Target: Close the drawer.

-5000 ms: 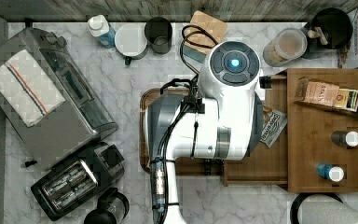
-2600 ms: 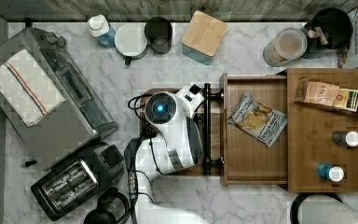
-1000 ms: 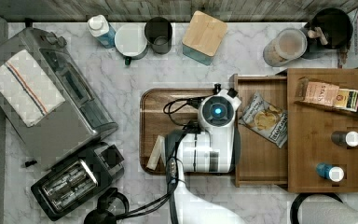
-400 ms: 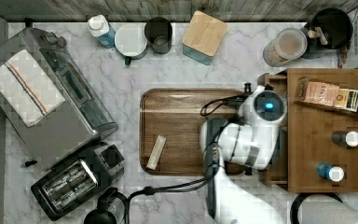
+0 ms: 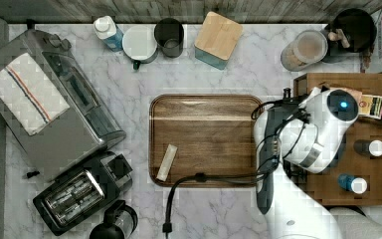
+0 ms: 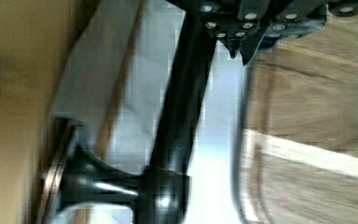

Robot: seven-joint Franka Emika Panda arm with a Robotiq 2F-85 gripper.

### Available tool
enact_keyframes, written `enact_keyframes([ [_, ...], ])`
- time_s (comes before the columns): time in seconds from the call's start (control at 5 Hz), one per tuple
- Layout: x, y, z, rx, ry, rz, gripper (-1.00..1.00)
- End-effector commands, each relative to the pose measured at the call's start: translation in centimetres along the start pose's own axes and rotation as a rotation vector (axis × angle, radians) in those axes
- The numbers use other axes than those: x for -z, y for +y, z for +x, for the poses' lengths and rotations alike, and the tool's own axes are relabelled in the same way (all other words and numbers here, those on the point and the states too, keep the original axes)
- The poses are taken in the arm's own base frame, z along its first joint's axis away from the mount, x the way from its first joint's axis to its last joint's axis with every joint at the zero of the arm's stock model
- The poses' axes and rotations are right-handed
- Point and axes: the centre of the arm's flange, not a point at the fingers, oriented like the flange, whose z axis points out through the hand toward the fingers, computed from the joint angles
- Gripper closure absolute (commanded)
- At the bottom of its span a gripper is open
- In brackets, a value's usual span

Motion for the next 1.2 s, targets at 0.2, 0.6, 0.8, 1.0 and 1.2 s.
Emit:
enact_keyframes([
  [0.2, 10.14, 13.87, -7.77, -0.231, 0.209, -0.275, 1.00],
  [0.6, 10.13, 13.87, -7.77, -0.231, 0.209, -0.275, 1.00],
  [0.8, 10.14, 13.86, -7.76, -0.231, 0.209, -0.275, 1.00],
  [1.0, 10.14, 13.87, -7.78, -0.232, 0.209, -0.275, 1.00],
  [1.2, 10.14, 13.87, -7.77, -0.231, 0.209, -0.275, 1.00],
])
